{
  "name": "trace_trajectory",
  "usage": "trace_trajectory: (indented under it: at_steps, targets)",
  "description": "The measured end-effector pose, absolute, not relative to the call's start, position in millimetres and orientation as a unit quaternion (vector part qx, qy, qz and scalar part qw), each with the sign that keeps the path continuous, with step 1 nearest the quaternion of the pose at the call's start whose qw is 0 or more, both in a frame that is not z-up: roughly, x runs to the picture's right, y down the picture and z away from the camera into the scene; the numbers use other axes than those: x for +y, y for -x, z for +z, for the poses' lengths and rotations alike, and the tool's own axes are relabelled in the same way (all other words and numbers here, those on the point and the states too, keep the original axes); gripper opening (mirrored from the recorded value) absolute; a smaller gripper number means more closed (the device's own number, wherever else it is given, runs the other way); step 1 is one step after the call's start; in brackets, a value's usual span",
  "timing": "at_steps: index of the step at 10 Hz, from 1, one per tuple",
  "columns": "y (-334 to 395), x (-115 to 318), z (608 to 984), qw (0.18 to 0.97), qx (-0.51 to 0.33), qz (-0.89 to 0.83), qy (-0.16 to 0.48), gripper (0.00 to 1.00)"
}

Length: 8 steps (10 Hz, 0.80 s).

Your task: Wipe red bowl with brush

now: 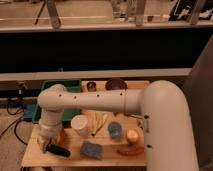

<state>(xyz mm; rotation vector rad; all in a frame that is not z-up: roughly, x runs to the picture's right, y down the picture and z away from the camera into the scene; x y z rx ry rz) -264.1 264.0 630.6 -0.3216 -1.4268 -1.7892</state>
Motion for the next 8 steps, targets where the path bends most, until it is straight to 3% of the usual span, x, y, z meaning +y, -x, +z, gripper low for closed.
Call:
trace_trajectory:
  at_steps: [8]
  targets:
    - [225, 244, 637, 0.449, -0.524, -0.709, 0.147, 0.0]
